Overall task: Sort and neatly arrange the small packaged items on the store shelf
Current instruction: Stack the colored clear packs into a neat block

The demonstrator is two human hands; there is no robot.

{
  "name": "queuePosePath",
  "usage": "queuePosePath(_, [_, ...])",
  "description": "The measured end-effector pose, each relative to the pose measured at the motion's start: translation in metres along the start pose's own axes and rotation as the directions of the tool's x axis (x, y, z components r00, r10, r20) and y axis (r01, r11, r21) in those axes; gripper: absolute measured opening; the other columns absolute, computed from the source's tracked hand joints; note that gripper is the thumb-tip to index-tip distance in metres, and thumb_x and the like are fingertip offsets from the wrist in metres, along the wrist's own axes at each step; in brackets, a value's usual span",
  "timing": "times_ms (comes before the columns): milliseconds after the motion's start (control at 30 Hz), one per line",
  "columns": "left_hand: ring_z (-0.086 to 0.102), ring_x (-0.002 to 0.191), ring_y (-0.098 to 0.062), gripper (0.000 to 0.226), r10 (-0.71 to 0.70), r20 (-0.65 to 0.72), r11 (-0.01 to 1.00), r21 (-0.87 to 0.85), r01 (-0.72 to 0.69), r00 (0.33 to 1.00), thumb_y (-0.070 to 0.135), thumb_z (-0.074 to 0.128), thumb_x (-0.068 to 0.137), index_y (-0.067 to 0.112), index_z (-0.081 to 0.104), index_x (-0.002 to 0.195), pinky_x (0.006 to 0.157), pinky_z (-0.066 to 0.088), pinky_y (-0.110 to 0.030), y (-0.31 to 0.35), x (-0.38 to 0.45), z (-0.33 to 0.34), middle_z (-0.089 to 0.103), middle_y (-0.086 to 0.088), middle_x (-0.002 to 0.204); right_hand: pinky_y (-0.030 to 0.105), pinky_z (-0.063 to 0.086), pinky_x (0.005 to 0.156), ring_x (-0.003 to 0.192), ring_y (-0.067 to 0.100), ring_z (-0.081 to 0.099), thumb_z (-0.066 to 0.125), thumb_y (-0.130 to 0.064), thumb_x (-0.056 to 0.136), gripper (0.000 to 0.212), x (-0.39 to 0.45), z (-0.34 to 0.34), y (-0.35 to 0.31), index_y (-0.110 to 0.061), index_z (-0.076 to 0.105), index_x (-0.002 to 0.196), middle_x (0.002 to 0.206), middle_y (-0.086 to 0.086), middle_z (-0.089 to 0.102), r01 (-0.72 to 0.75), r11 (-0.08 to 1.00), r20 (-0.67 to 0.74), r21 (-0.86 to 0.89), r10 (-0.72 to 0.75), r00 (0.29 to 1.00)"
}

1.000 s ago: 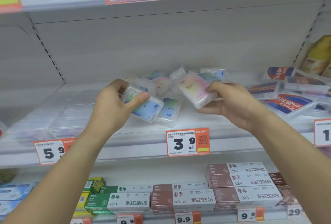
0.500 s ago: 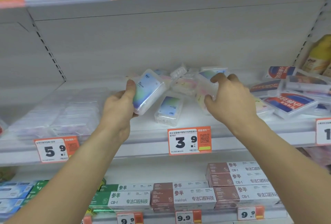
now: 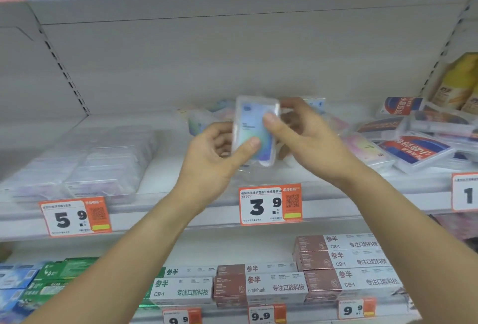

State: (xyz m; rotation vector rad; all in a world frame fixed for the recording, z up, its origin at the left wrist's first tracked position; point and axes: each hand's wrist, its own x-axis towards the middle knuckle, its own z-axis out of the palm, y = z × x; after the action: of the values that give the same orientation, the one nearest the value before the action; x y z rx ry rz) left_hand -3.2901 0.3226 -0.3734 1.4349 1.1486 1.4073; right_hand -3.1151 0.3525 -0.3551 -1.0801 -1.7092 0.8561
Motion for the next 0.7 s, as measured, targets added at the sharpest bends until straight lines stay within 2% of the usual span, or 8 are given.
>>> queuePosePath(67, [0.066, 0.1, -0.007, 0.044, 0.15, 0.114, 0.955, 0.242, -0.174, 0.982, 0.038, 0.074, 0.078, 0.023, 0.061, 0.117, 0.086, 0.05, -0.021, -0.004, 0.0, 0.005, 0.071, 0.008, 0.109, 0.036, 0.058, 0.074, 0.091, 0.016, 0.072, 0.072, -0.03, 0.088, 0.034, -0.004, -0.001, 0.003, -0.017, 0.055, 0.114, 0.102, 0.002, 0.073, -0.01, 0.992, 0.083, 0.125, 0.0, 0.997])
queuePosePath(133, [0.054, 0.117, -0.004, 0.059, 0.213, 0.181, 0.818, 0.503, -0.277, 0.96, 0.06, 0.061, 0.08, 0.029, 0.053, 0.128, 0.096, 0.041, -0.019, -0.009, 0.004, 0.003, 0.06, 0.011, 0.126, 0.028, 0.057, 0.077, 0.09, 0.012, 0.071, 0.077, -0.019, 0.084, 0.031, -0.006, -0.012, 0.006, -0.021, 0.055, 0.106, 0.1, -0.004, 0.071, 0.043, 0.996, 0.003, 0.072, -0.044, 0.999])
queuePosePath(233, [0.044, 0.122, -0.028, 0.087, 0.113, 0.066, 0.548, 0.828, -0.118, 0.991, 0.078, 0.04, 0.068, 0.025, 0.04, 0.138, 0.098, 0.038, -0.036, -0.016, 0.013, -0.003, 0.052, -0.007, 0.13, 0.021, 0.053, 0.074, 0.087, 0.011, 0.066, 0.079, -0.017, 0.082, 0.034, -0.008, -0.037, 0.008, -0.021, 0.053, 0.105, 0.097, -0.007, 0.065, 0.038, 0.998, -0.14, -0.049, -0.045, 0.989])
queuePosePath(333, [0.051, 0.108, -0.031, 0.084, -0.161, -0.042, 0.367, 0.925, 0.099, 0.986, 0.082, 0.05, 0.065, 0.017, 0.055, 0.118, 0.087, 0.045, -0.04, -0.017, 0.02, -0.005, 0.061, -0.008, 0.108, 0.028, 0.056, 0.078, 0.089, 0.008, 0.067, 0.079, -0.02, 0.081, 0.039, -0.016, -0.056, 0.005, -0.02, 0.054, 0.11, 0.099, -0.01, 0.067, 0.017, 0.992, -0.207, -0.121, -0.042, 0.977])
queuePosePath(400, [0.058, 0.096, -0.025, 0.065, -0.198, -0.061, 0.435, 0.889, 0.143, 0.978, 0.068, 0.066, 0.066, 0.013, 0.064, 0.1, 0.077, 0.05, -0.035, -0.014, 0.025, -0.007, 0.067, -0.005, 0.092, 0.028, 0.057, 0.076, 0.086, 0.007, 0.069, 0.081, -0.022, 0.079, 0.042, -0.02, -0.064, 0.004, -0.019, 0.055, 0.111, 0.098, -0.012, 0.069, -0.004, 0.987, -0.205, -0.161, -0.03, 0.978])
queuePosePath(533, [0.06, 0.097, -0.02, 0.061, -0.024, -0.118, 0.602, 0.791, 0.109, 0.993, 0.031, 0.085, 0.06, 0.021, 0.063, 0.117, 0.076, 0.04, -0.02, -0.002, 0.03, -0.015, 0.066, 0.001, 0.111, 0.043, 0.058, 0.081, 0.085, 0.015, 0.071, 0.081, -0.031, 0.077, 0.044, -0.025, -0.075, 0.014, -0.02, 0.054, 0.11, 0.096, -0.007, 0.073, -0.155, 0.954, -0.105, -0.255, 0.132, 0.986])
queuePosePath(633, [0.063, 0.084, -0.022, 0.064, 0.039, -0.136, 0.825, 0.563, 0.044, 0.99, 0.021, 0.086, 0.057, 0.027, 0.061, 0.115, 0.071, 0.051, -0.027, 0.01, 0.029, -0.028, 0.064, 0.004, 0.11, 0.038, 0.053, 0.079, 0.094, 0.019, 0.067, 0.075, -0.042, 0.081, 0.049, -0.024, -0.076, 0.024, -0.022, 0.046, 0.115, 0.105, -0.005, 0.068, -0.183, 0.892, -0.113, -0.414, 0.149, 0.982])
queuePosePath(700, [0.065, 0.088, -0.02, 0.065, 0.05, -0.086, 0.919, 0.393, -0.012, 0.995, 0.013, 0.084, 0.059, 0.03, 0.059, 0.117, 0.079, 0.056, -0.036, 0.016, 0.026, -0.034, 0.064, 0.003, 0.111, 0.031, 0.043, 0.073, 0.096, 0.02, 0.06, 0.072, -0.04, 0.084, 0.054, -0.021, -0.069, 0.026, -0.017, 0.044, 0.124, 0.105, -0.003, 0.062, -0.166, 0.872, -0.144, -0.461, 0.111, 0.983])
